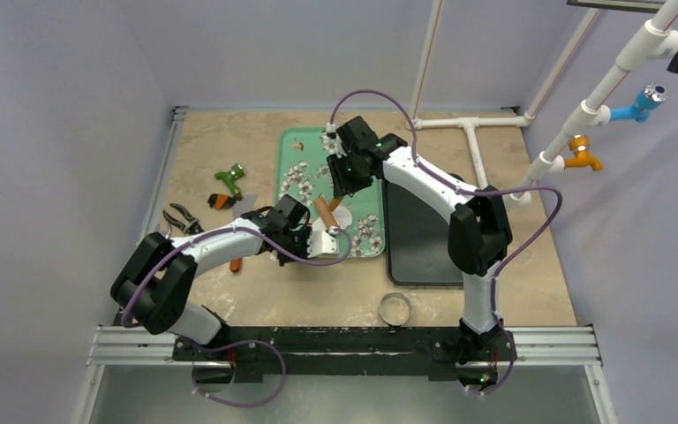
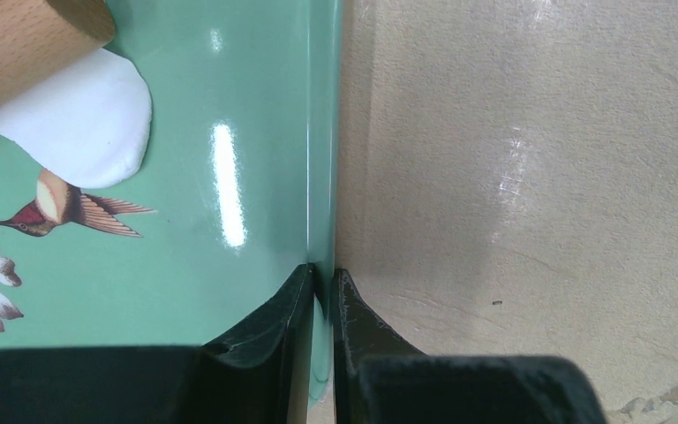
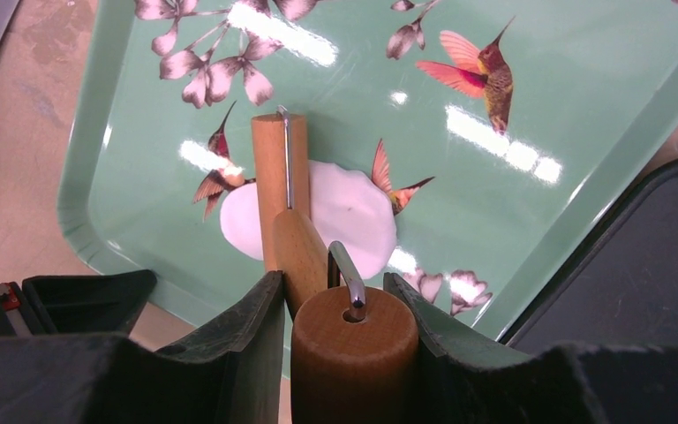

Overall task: Roll out the dumpling wrappers from the dough
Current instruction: Flatten out the dough on the work surface.

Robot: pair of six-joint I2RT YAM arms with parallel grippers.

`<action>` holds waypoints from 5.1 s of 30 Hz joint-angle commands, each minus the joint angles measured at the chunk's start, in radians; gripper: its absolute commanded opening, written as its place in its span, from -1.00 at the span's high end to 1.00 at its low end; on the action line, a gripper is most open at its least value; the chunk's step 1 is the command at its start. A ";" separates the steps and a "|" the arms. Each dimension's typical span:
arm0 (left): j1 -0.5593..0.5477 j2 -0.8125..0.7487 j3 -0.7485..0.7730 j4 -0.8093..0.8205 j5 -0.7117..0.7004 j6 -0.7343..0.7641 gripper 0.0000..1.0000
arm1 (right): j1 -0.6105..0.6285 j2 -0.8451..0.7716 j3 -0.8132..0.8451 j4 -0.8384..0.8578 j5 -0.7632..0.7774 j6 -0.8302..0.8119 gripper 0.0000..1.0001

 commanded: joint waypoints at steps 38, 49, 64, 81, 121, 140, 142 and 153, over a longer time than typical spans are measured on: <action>0.009 0.020 -0.005 -0.195 0.044 -0.040 1.00 | 0.079 -0.128 0.197 -0.234 0.092 -0.146 1.00; 0.011 0.021 -0.004 -0.195 0.045 -0.041 1.00 | 0.184 -0.080 0.210 -0.284 0.220 -0.184 1.00; 0.013 0.022 -0.003 -0.197 0.047 -0.041 1.00 | 0.287 -0.014 0.003 -0.184 0.286 -0.428 1.00; 0.013 0.010 -0.013 -0.187 0.053 -0.031 1.00 | 0.289 -0.691 -0.664 0.571 0.229 -0.912 1.00; 0.012 0.005 -0.017 -0.178 0.059 -0.027 1.00 | 0.339 -0.930 -1.008 0.673 -0.048 -1.433 1.00; 0.014 0.008 -0.012 -0.180 0.060 -0.029 1.00 | 0.333 -1.056 -1.088 0.593 0.027 -1.650 1.00; 0.014 0.009 -0.012 -0.182 0.060 -0.029 1.00 | 0.332 -1.025 -1.098 0.652 0.027 -1.675 1.00; 0.016 0.012 -0.008 -0.185 0.064 -0.027 1.00 | 0.379 -0.833 -1.069 0.765 0.074 -1.768 1.00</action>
